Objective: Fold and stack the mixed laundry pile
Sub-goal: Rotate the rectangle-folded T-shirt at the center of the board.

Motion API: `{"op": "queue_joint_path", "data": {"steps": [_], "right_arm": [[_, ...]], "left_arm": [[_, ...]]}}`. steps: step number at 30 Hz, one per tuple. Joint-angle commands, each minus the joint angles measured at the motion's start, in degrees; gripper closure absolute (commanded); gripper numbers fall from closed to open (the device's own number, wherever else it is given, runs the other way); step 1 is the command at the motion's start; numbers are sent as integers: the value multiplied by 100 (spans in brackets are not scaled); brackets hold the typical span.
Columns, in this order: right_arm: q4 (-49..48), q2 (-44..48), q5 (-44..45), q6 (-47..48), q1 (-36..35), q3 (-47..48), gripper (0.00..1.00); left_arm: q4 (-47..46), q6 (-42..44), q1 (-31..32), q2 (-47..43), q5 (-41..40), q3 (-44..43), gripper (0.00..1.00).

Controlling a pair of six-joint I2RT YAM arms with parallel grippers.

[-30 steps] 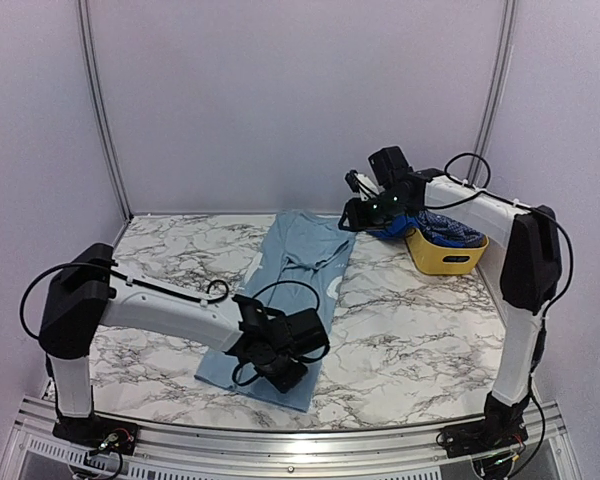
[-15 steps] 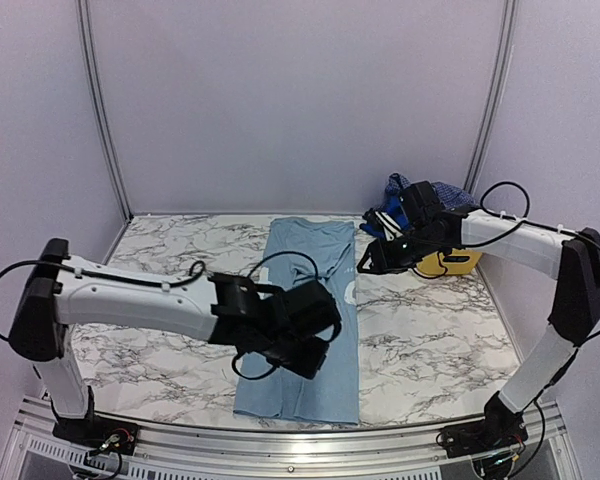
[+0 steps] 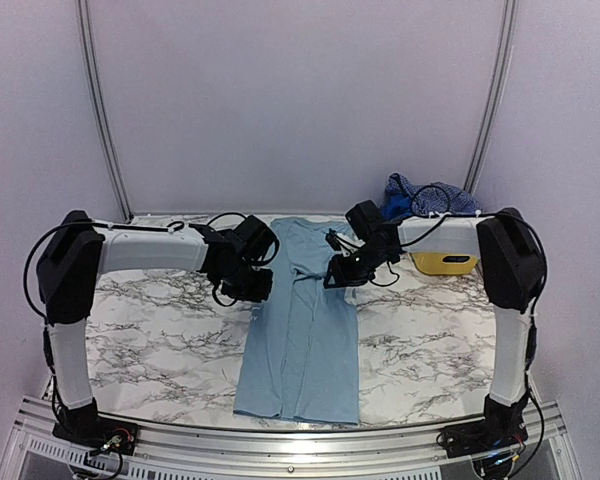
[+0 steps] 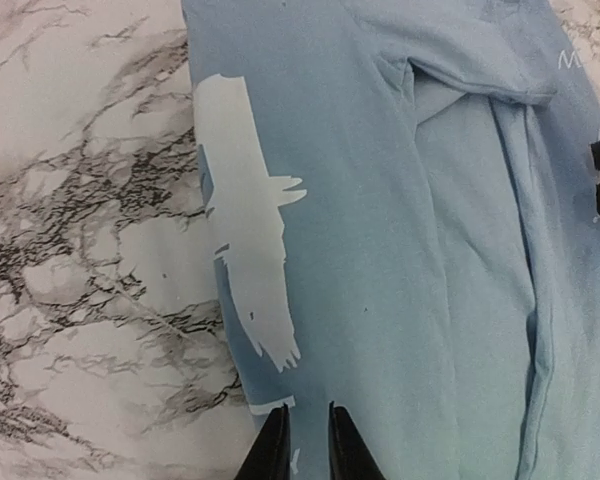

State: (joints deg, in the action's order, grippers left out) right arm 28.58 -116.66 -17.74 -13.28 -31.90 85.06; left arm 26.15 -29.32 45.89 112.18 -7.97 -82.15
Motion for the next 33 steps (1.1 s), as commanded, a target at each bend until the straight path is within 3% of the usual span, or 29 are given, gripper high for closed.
{"op": "queue_joint_path", "data": {"steps": [1,12,16,19,23,33], "right_arm": [[160,-702,446,-62,-70,814,62],[775,-2141,1028,136,142,2751,63],[994,-2108,878,309,186,3361,61],[1126,-1534,552,271,106,3434,59],[953,-216,200,-67,-228,2314,55],[-73,3576,-168,-2244,-1314,-2527,53]], "left_arm": [[-95,414,-184,586,323,-345,85],[-143,382,-870,1585,728,-1092,85],[-237,327,-988,1295,1317,-1247,78],[-292,126,-954,729,1475,-1020,71],[-415,-365,-794,-510,1518,105,61],[-427,-1856,233,-3313,1323,3154,52]]}}
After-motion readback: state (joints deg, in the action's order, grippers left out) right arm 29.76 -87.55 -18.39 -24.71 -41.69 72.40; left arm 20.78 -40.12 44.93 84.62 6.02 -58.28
